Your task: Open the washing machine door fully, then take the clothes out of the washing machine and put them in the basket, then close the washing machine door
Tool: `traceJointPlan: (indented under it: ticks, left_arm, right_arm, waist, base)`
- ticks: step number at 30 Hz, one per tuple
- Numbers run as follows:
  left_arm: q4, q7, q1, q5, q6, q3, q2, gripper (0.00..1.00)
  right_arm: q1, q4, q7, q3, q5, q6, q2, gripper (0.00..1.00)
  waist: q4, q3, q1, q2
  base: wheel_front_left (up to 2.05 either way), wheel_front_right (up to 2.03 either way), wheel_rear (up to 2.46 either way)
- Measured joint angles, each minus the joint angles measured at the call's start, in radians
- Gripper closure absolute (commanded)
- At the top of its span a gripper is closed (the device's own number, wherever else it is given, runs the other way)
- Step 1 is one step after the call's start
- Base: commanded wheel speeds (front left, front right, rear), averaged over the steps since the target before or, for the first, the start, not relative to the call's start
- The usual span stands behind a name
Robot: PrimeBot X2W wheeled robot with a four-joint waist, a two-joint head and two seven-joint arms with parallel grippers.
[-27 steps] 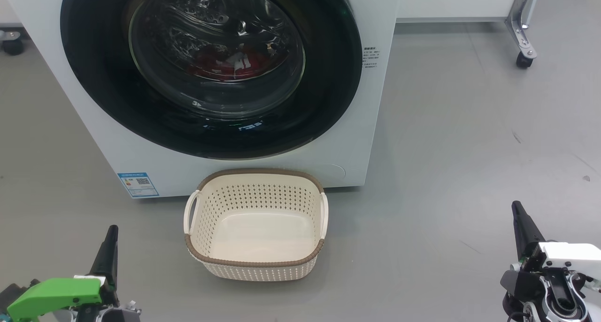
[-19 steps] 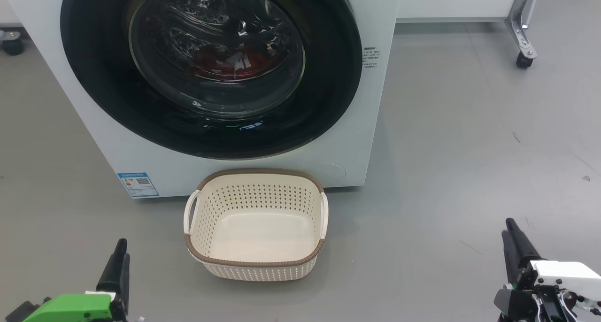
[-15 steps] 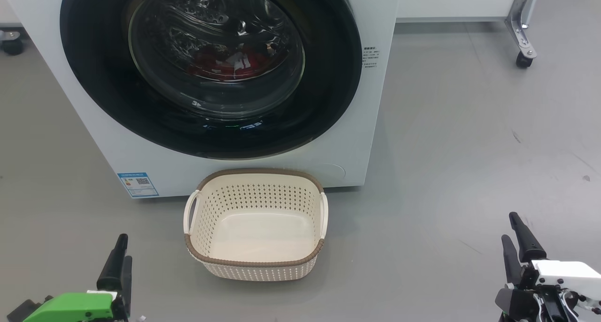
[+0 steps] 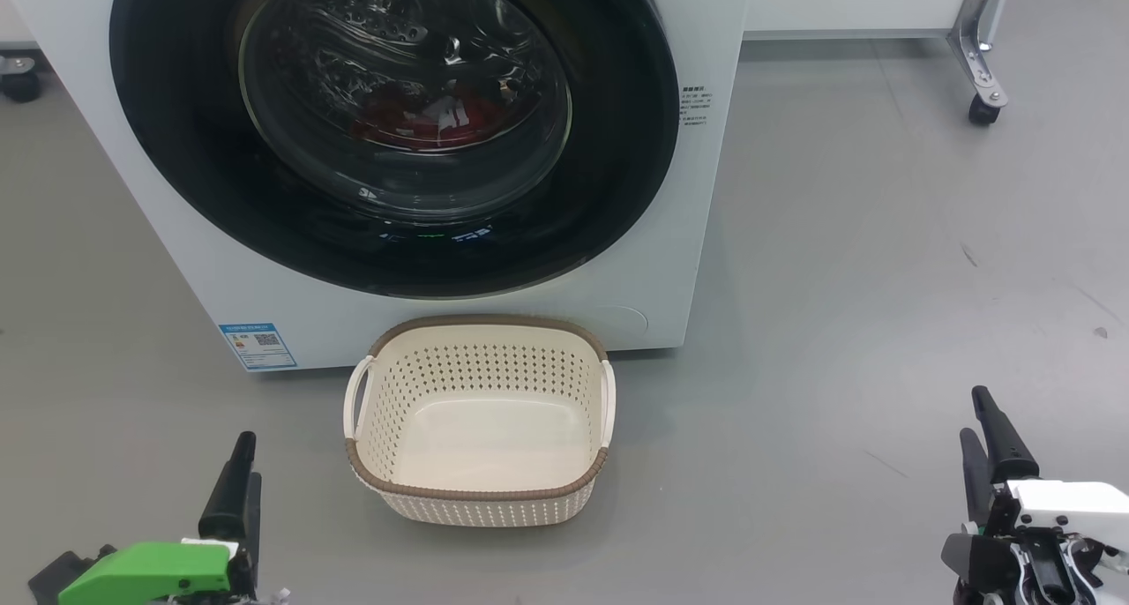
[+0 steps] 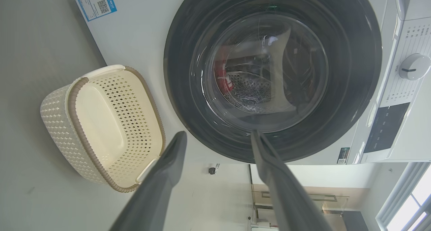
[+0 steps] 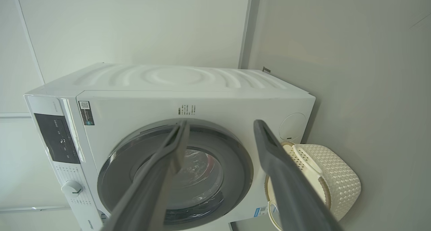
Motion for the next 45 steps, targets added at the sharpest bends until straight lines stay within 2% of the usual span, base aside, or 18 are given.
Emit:
traceJointPlan:
  ticks: [17, 31, 42, 45]
  left_arm:
    - [-0.010, -0.081, -0.027, 0.128, 0.000, -0.072, 0.021, 0.00]
    - [0.005, -0.140, -0.052, 0.354, 0.002, -0.148, 0.051, 0.00]
    - [-0.003, -0.175, -0.074, 0.557, 0.041, -0.174, 0.059, 0.00]
    - [-0.011, -0.185, -0.082, 0.620, 0.049, -0.186, 0.062, 0.00]
  right_arm:
    - [0.000, -0.028, -0.064, 0.031, -0.120, 0.000, -0.046, 0.00]
    - [0.004, -0.030, -0.128, 0.076, -0.309, 0.000, -0.098, 0.00]
    - [0.004, -0.034, -0.171, 0.123, -0.502, -0.011, -0.136, 0.00]
    - [0.004, -0.038, -0.179, 0.139, -0.558, -0.025, -0.146, 0.00]
  waist:
    - [-0.002, 0.004, 0.0000, 0.0000]
    - [-0.002, 0.010, 0.0000, 0.0000]
    - [-0.002, 0.013, 0.0000, 0.0000]
    - [-0.002, 0.014, 0.0000, 0.0000]
  base:
    - [0.00, 0.00, 0.00]
    - [0.00, 0.00, 0.00]
    - [0.00, 0.00, 0.00]
    - [0.00, 0.00, 0.00]
